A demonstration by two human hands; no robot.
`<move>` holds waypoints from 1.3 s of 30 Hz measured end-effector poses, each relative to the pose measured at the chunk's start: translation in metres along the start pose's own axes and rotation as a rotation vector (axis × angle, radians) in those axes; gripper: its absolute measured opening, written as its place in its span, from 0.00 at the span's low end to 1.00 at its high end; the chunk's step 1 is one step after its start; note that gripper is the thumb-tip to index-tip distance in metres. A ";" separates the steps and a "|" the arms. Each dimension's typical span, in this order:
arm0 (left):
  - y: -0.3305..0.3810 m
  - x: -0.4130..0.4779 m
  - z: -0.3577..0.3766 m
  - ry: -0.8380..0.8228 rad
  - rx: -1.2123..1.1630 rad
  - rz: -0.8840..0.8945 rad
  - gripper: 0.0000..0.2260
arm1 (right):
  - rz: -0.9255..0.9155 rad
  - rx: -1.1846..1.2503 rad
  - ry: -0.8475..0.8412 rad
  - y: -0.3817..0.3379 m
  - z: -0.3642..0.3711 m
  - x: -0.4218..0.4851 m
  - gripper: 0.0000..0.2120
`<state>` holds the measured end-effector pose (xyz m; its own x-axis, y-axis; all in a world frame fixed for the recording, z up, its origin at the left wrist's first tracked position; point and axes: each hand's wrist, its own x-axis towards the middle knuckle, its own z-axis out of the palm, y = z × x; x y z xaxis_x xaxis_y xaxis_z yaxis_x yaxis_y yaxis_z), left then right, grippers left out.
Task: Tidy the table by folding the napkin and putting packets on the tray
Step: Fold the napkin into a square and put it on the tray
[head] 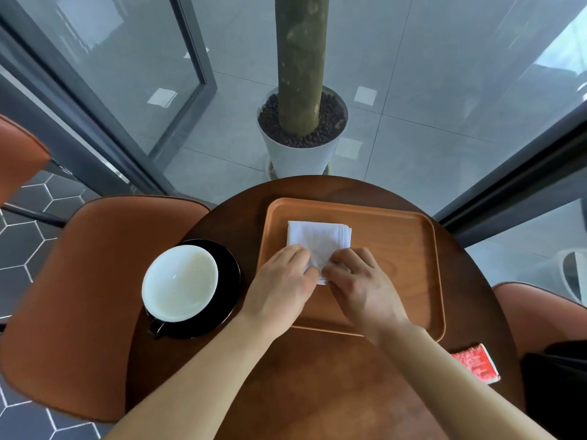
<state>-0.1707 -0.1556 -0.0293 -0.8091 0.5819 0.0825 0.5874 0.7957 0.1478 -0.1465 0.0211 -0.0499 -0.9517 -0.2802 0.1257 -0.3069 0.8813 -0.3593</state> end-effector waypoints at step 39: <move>-0.020 0.024 -0.010 -0.066 0.011 -0.126 0.10 | 0.033 0.037 -0.003 -0.003 0.005 0.040 0.04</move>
<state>-0.2022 -0.1591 -0.0205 -0.8734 0.4870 -0.0007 0.4819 0.8646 0.1419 -0.1835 0.0052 -0.0484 -0.9614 -0.2522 0.1100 -0.2751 0.8754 -0.3976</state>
